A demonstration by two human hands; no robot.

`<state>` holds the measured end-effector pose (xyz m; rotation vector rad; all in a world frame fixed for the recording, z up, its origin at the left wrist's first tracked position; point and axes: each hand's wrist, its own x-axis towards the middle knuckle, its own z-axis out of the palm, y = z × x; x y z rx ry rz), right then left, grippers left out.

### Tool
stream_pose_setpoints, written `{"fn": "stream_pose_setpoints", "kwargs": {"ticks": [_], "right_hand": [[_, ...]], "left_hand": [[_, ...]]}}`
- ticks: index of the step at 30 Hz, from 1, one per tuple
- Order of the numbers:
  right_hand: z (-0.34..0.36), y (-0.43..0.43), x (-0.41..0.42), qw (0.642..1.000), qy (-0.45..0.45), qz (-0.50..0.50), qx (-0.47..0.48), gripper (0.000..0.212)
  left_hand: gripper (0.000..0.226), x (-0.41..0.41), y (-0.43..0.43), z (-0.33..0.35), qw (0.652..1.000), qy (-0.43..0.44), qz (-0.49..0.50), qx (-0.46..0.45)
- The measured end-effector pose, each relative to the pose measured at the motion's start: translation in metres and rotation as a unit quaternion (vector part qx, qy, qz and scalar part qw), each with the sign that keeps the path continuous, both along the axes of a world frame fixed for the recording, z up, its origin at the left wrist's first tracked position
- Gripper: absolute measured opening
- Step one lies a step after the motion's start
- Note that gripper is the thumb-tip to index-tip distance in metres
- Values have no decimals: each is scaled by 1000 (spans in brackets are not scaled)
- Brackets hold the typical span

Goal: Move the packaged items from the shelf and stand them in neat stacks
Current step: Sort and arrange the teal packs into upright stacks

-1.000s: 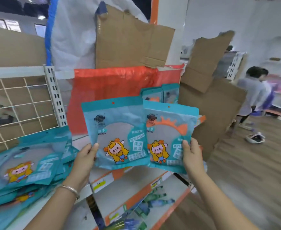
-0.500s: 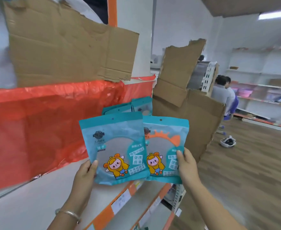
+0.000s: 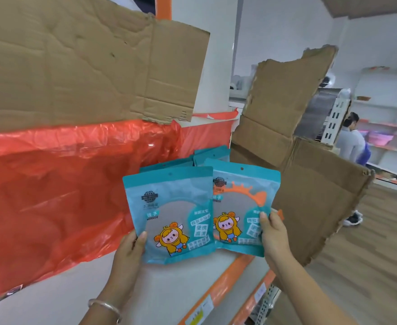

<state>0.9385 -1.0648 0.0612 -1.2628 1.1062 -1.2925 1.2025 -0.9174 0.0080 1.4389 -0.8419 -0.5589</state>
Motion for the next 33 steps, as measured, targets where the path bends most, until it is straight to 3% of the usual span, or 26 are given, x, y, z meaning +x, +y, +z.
{"fn": "stream_pose_setpoints", "kwargs": {"ticks": [5,10,14,19,25,29,33], "right_hand": [[-8,-67,13,998,23,51,-7,20],[-13,-144,23,992,45,116,8,20],[-21,-208,33,984,74,158,35,20],[-37,-272,51,974,97,197,52,23],[-54,-302,69,969,134,204,46,8],[-65,-303,75,964,158,214,29,14],[-64,-305,85,968,165,190,-6,14]], "left_hand": [[20,9,-37,-15,999,-6,36,4],[43,8,-68,-30,995,-13,95,10],[26,3,-88,-42,989,-16,148,24],[37,-13,-116,-44,973,0,228,27],[34,-19,-131,-57,957,16,288,-7],[39,-21,-128,-69,950,40,309,-14],[21,-30,-134,-55,930,-25,367,3]]}}
